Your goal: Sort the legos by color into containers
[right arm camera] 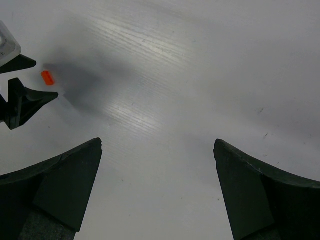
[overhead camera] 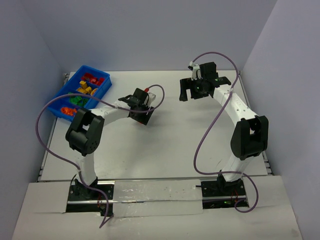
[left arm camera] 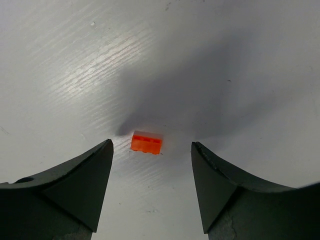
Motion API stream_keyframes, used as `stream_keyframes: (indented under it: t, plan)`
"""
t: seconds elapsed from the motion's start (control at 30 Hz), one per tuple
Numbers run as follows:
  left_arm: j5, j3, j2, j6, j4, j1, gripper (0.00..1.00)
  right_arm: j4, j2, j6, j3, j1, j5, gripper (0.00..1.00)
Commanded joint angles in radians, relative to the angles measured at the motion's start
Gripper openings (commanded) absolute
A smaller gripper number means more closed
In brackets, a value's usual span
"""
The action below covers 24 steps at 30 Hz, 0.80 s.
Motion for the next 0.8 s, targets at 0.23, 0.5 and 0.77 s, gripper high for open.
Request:
stream_keyframes:
  t: [0.23,0.5,0.77]
  plan:
    - [0.067,0.004,0.006,0.022,0.032,0.006,0.61,-0.003,-0.025,-0.006,0.024,-0.008,-0.008,1.0]
    - [0.06,-0.003,0.014,0.022,0.036,0.01,0.6,-0.003,-0.02,-0.005,0.026,-0.008,-0.013,1.0]
    - [0.06,-0.008,0.019,0.065,0.037,0.026,0.57,-0.003,-0.02,-0.006,0.025,-0.008,-0.012,1.0]
